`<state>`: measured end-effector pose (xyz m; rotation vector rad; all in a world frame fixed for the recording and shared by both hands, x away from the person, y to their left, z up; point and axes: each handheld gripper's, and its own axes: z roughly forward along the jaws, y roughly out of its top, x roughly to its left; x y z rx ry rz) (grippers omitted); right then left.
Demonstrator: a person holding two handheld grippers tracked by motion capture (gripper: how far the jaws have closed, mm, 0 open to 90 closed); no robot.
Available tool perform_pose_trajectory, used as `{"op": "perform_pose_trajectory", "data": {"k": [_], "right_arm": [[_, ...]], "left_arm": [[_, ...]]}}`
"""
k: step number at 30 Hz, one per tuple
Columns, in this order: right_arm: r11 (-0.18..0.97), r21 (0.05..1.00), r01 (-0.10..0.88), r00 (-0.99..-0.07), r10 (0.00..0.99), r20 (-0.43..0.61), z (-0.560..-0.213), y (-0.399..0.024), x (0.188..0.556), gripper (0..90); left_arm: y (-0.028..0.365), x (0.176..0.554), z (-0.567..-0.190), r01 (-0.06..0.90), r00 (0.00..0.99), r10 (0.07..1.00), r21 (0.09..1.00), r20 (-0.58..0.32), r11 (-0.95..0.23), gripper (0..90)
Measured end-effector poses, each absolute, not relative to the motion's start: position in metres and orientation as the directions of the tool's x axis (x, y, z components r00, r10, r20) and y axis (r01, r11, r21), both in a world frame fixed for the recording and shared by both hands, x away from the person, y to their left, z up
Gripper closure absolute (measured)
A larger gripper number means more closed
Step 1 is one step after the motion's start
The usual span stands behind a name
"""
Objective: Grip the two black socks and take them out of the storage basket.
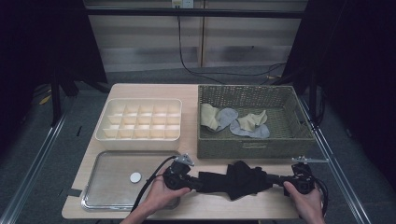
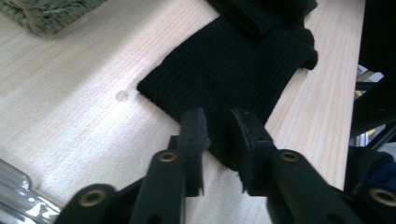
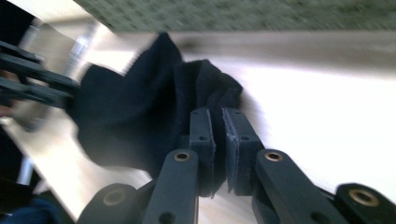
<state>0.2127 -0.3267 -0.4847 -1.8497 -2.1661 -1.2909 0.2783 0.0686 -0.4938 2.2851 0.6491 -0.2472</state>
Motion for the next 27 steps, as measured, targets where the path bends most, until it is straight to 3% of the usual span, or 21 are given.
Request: {"op": "perform_pose_trajectory", "data": {"k": [8,27], "right_arm": [[-0.066,0.629,0.774,-0.366,0.765,0.53,-0.448,-0.323,0.211,84.2],[-0.02,0.757,0.653,-0.47,0.773,0.426,-0.352,-0.315,0.215,84.3]], "left_arm": [[0.068,0.278,-0.492,0.521,0.853,0.38,0.614,-0.356,-0.594,74.5],[0.076,0.28,-0.478,0.543,0.838,0.384,0.657,-0.388,-0.522,65.1]]}}
